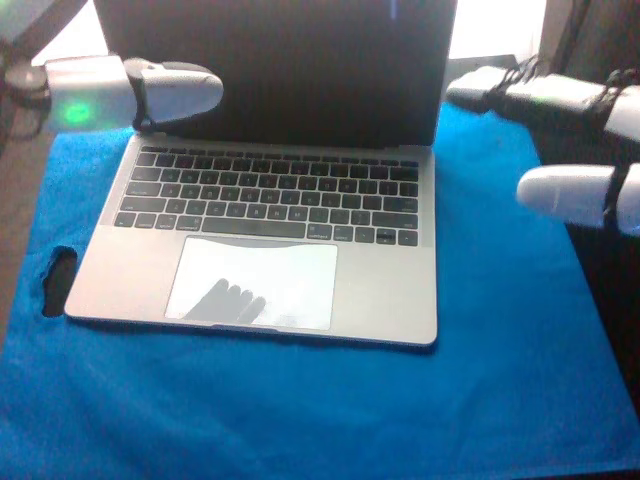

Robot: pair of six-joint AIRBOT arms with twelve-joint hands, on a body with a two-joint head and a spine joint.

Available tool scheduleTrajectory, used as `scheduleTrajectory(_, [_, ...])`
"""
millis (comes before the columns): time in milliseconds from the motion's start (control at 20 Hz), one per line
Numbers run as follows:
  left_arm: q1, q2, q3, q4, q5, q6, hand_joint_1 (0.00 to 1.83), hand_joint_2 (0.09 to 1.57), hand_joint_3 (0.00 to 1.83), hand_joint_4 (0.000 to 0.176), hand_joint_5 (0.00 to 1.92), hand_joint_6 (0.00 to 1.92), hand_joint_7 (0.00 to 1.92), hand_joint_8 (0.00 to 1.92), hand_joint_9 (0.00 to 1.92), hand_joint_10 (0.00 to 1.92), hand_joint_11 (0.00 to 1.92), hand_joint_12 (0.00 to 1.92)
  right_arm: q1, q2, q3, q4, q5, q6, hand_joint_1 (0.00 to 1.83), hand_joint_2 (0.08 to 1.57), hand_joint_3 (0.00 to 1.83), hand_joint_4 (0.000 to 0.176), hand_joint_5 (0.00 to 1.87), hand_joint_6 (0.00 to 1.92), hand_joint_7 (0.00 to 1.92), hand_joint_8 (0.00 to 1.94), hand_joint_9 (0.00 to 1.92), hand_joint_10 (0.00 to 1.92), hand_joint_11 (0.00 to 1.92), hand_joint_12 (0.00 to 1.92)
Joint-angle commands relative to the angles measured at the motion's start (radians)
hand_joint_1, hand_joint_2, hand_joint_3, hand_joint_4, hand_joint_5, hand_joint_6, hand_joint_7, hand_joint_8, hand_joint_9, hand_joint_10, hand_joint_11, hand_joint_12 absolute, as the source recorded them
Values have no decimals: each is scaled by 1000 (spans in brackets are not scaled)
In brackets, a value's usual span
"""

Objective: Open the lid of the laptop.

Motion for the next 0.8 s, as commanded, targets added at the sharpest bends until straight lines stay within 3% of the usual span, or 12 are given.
scheduleTrajectory(0, [20,16,-8,-19,-218,-17,328,954,0,0,35,9,29,10,0,0,0,0,-10,8,-5,79,180,-7,22,1378,0,23,79,8,70,9,19,5,17,10])
scheduleTrajectory(50, [88,26,-32,-26,-282,-41,402,968,3,0,47,12,21,5,0,0,0,0,-40,13,-12,141,241,-12,39,1376,0,69,43,1,64,4,3,0,3,1])
scheduleTrajectory(150, [233,33,-74,-53,-437,-102,363,1014,16,0,29,1,2,0,0,0,0,0,-143,17,-32,297,396,-14,128,1378,0,49,71,8,19,3,0,0,0,0])
scheduleTrajectory(200, [252,33,-79,-56,-459,-112,363,1014,16,0,29,1,2,0,0,0,0,0,-156,17,-36,321,420,-15,128,1378,0,49,71,8,19,3,0,0,0,0])
scheduleTrajectory(300, [316,29,-104,-69,-528,-131,254,1114,16,0,26,3,0,0,0,0,0,0,-202,18,-48,392,485,-17,174,1376,0,14,107,10,31,4,0,0,0,0])
scheduleTrajectory(400, [368,21,-122,-89,-559,-138,276,1111,8,0,30,5,0,0,0,0,0,0,-231,18,-56,443,528,-17,201,1396,5,0,106,3,28,1,0,0,0,0])
scheduleTrajectory(450, [396,8,-123,-103,-577,-162,315,1125,10,0,6,0,0,0,0,0,0,0,-241,17,-60,461,546,-17,177,1411,7,6,92,1,9,0,0,0,0,0])
scheduleTrajectory(550, [433,-3,-125,-126,-598,-182,282,1139,12,0,0,0,0,0,0,0,0,0,-252,13,-68,481,568,-17,168,1425,7,39,100,3,1,0,0,0,0,0])
scheduleTrajectory(650, [460,-10,-127,-156,-596,-194,254,1170,18,0,0,0,0,0,0,0,0,0,-262,11,-68,495,569,-17,233,1419,0,33,125,5,2,0,0,0,0,0])
scheduleTrajectory(750, [468,-16,-113,-187,-581,-216,304,1139,0,0,7,2,0,0,0,0,0,0,-272,10,-68,513,569,-17,217,1397,0,40,123,2,10,2,0,0,0,0])
